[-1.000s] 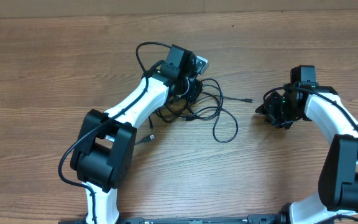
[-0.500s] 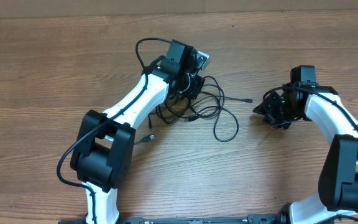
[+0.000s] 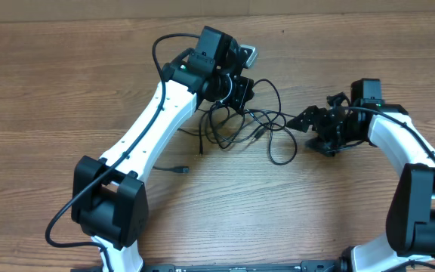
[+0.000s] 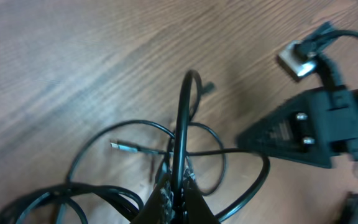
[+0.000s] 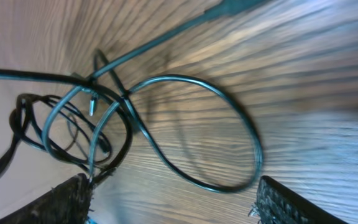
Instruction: Untangle cables
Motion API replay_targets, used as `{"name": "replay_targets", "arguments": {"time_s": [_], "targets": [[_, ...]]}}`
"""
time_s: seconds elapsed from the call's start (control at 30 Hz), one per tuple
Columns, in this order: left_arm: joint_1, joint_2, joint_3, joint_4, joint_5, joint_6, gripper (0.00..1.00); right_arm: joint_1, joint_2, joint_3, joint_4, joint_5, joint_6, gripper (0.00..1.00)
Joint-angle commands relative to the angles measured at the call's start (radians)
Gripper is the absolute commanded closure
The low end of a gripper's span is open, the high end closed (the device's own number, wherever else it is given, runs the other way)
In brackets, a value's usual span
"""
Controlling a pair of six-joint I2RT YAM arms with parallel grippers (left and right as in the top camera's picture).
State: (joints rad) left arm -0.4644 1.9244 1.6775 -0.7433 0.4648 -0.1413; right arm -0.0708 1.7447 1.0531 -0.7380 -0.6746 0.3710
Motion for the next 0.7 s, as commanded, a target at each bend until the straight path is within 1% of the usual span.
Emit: {"name": "replay_targets", "arguments": {"time_s": [0.0, 0.07, 0.2, 0.3, 0.43, 0.67], "targets": [[0.002, -0.018, 0.018, -0.025, 0.083, -0.101, 0.96, 0.039, -0.010, -0.005, 0.009, -0.038, -0.014, 0.17], [0.002, -0.018, 0.018, -0.020, 0.147, -0.109, 0.96, 0.064, -0.010, -0.005, 0.003, -0.039, -0.019, 0.16], [0.002, -0.018, 0.018, -0.030, 0.263, -0.175, 0.96, 0.142, -0.010, -0.005, 0.000, -0.095, -0.127, 0.10], [0.005, -0.018, 0.018, -0.064, 0.266, -0.268, 0.96, 0.197, -0.010, -0.005, 0.001, -0.069, -0.141, 0.08], [0.014, -0.018, 0.018, -0.100, 0.269, -0.383, 0.96, 0.248, -0.010, -0.005, 0.001, -0.013, -0.141, 0.08], [0.011, -0.018, 0.018, -0.124, 0.292, -0.493, 0.96, 0.272, -0.010, -0.005, 0.039, 0.009, -0.140, 0.08]]}}
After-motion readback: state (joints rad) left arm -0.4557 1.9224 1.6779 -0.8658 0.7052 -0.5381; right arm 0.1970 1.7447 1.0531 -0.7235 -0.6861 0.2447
